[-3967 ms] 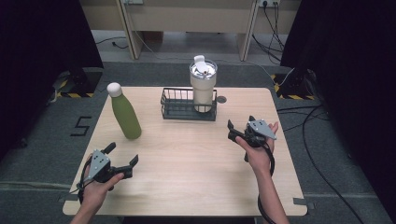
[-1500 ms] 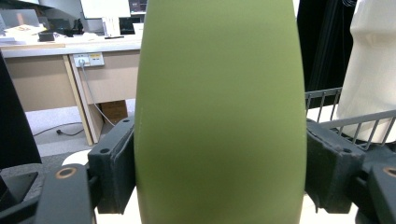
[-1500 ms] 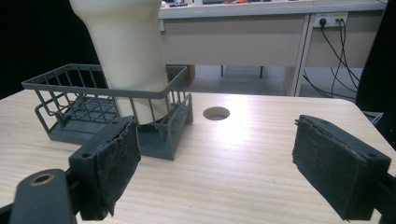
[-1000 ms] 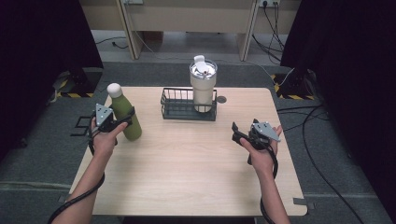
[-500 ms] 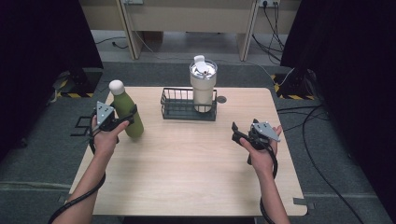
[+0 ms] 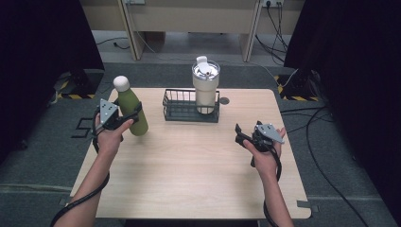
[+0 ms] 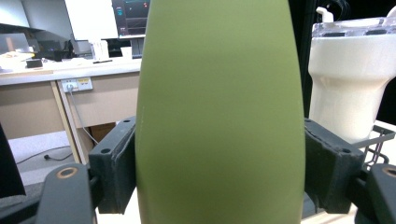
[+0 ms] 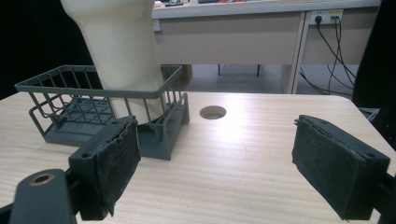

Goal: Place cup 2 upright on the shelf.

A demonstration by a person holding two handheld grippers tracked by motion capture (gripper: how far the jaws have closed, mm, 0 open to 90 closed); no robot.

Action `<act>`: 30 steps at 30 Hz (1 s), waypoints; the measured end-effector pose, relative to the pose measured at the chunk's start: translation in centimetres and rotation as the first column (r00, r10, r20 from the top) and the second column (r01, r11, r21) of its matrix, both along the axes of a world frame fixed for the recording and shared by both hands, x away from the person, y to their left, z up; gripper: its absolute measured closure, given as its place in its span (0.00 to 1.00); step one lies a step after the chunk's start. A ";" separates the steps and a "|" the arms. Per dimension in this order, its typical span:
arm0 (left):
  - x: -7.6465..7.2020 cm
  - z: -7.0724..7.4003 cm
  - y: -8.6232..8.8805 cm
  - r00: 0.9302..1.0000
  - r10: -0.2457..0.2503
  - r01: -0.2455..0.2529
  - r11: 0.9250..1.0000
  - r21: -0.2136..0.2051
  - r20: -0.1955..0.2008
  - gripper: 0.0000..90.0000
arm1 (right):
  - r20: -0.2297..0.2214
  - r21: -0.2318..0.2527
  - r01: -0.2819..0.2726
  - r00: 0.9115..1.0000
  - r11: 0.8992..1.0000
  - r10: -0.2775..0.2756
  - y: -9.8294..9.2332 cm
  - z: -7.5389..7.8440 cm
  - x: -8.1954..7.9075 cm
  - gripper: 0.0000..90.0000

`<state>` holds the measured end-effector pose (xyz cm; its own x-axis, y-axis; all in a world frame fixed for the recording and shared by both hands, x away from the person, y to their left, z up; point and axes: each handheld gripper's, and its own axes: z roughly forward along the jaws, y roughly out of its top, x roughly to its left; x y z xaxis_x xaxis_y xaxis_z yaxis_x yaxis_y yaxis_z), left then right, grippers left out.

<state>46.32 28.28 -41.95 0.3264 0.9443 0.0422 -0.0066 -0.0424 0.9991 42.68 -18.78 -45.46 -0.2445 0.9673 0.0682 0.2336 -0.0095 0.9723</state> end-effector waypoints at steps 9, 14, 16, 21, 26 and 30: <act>0.2 0.9 -0.7 1.000 -0.009 0.010 1.000 -0.024 0.022 0.26 | -0.007 0.004 0.002 1.000 1.000 -0.002 0.0 0.0 0.0 0.17; 0.3 1.4 -1.1 0.999 -0.017 0.018 1.000 -0.022 0.032 0.26 | -0.005 0.005 0.005 1.000 1.000 -0.005 -0.1 0.0 0.0 0.17; 0.3 1.5 -1.3 0.999 -0.020 0.021 0.999 -0.025 0.035 0.26 | -0.004 0.003 0.005 1.000 1.000 -0.005 -0.1 0.0 0.0 0.17; 0.4 1.8 -1.7 0.999 -0.029 0.030 0.999 -0.028 0.041 0.26 | -0.003 0.002 0.006 1.000 1.000 -0.006 -0.2 0.0 0.0 0.17; 0.5 2.1 -2.1 0.998 -0.036 0.037 0.999 -0.029 0.044 0.26 | -0.007 0.004 0.009 1.000 1.000 -0.009 -0.2 0.0 0.0 0.17; 0.5 2.4 -2.4 0.998 -0.043 0.044 0.999 -0.031 0.049 0.26 | -0.006 0.000 0.009 1.000 1.000 -0.009 -0.2 -0.1 0.0 0.17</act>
